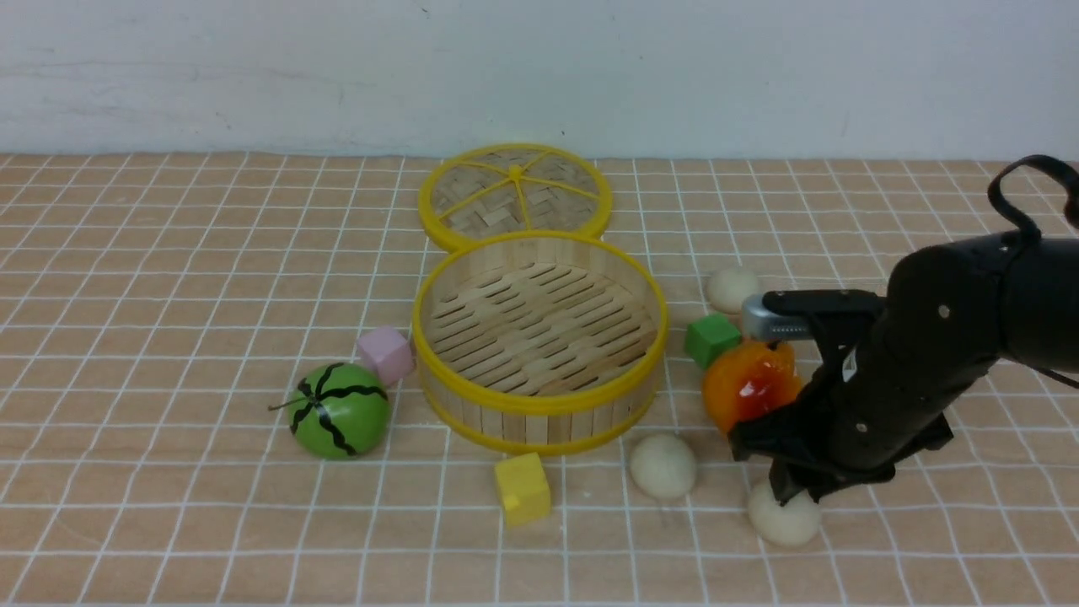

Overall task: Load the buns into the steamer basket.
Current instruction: Use the right arm to grab a steamed stuffed bun, then use the right arm to put the steamed stuffed bun into the steamer

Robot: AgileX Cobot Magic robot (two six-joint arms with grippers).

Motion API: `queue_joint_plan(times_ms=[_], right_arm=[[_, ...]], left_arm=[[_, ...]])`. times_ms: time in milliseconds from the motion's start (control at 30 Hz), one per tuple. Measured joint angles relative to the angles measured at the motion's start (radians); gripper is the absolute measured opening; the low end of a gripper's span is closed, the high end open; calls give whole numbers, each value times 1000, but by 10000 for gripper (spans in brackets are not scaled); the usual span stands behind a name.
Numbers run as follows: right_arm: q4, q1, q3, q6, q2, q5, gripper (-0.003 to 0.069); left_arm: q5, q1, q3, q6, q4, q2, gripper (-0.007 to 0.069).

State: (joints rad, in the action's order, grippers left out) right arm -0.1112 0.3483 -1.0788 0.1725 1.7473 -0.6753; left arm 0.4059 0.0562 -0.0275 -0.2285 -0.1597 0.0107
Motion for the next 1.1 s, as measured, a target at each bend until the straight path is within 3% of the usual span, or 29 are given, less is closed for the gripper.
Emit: queue_joint_plan(times_ms=[100,267,433,567,800,967,1100], right_arm=[[12,0,0,0,11,-2,200],[15,0,-35,0,3,-50,6],[7,0,-123,-2,-34,-138,-1],[-123,0,-273,-69,-78,-189,-1],[-420,2,-454,-272,29,-26,-1],[-540,31,-518,-400,237,72,3],[-563,42,-553,-434,354,86,43]], left_arm=[[0,0,0,0,0,0,238],[0,0,0,-1,0,0,238],[0,0,0,-1,0,0,238],[0,0,0,-1,0,0,238],[0,0,0,-1,0,0,238],[0,0,0,-1,0,0,238],[0,0,0,-1,0,0,238]])
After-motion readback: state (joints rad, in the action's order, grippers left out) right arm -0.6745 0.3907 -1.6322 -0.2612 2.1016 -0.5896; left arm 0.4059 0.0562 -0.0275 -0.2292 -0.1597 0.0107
